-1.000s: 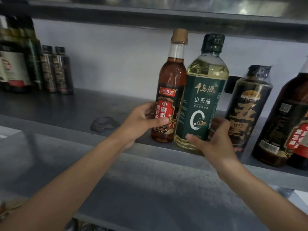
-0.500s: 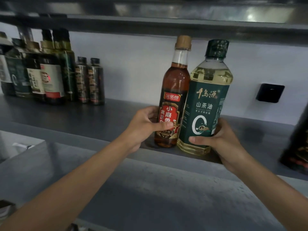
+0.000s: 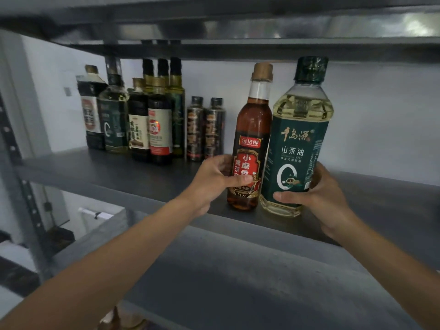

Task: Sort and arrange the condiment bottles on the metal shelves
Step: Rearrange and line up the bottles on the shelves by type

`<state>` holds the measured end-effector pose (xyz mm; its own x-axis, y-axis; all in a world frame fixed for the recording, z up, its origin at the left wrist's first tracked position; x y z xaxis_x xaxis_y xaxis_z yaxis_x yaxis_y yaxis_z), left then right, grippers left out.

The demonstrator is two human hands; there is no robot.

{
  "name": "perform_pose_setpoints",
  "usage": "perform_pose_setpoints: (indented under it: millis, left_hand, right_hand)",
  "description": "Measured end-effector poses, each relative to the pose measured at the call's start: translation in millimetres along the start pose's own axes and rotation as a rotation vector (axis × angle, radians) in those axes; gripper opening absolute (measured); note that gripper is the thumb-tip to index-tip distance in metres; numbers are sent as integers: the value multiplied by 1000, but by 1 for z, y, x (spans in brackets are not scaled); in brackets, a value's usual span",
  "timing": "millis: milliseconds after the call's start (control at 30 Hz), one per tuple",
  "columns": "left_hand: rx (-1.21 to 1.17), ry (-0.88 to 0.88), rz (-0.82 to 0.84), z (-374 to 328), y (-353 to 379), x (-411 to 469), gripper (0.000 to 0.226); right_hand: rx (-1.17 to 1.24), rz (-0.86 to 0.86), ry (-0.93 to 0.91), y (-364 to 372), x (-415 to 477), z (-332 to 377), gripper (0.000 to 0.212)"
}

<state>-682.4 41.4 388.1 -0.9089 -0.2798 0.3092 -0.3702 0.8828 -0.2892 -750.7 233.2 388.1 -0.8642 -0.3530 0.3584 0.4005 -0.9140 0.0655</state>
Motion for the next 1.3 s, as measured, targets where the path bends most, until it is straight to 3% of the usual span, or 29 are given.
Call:
perform_pose_setpoints:
  millis: [167, 300, 533, 667, 800, 1000, 1200, 1300]
  left_hand:
    - [-2, -16, -20, 10, -27, 21, 49]
    - [35, -7, 1, 20, -40, 45, 53]
    - [41, -7, 23, 45, -61, 87, 45]
    - [50, 0, 2, 58, -87, 105, 53]
    - [92, 31, -15, 67, -110, 116, 47]
    - [125, 31, -70, 82, -137, 126, 52]
    - [137, 65, -46, 90, -142, 132, 40]
    - [166, 88, -21, 89, -142, 134, 37]
  right_hand:
    - [-56, 37, -25, 26, 27, -3, 84]
    - [-64, 78, -8, 38, 51, -14, 101]
    - [-94, 79, 61, 46, 95, -38, 110]
    - [-101, 111, 53, 61, 120, -49, 124]
    - [-63, 215, 56, 92, 140, -60, 109]
    - [-39, 311, 52, 137, 160, -78, 116]
    - [-65, 296, 55, 151, 170, -86, 114]
    - [-98, 243, 30, 150, 170, -84, 103]
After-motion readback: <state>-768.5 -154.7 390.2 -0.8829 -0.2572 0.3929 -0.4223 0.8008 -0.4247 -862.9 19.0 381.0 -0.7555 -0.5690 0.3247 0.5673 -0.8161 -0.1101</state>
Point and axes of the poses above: each hand's wrist, its own x-axis towards the middle knuckle, its own y-axis out of the palm, z = x × y, the point moved 6 cm from there along x, towards the middle knuckle, and after that the axes turned 13 degrees about x, right-handed, at the moved point
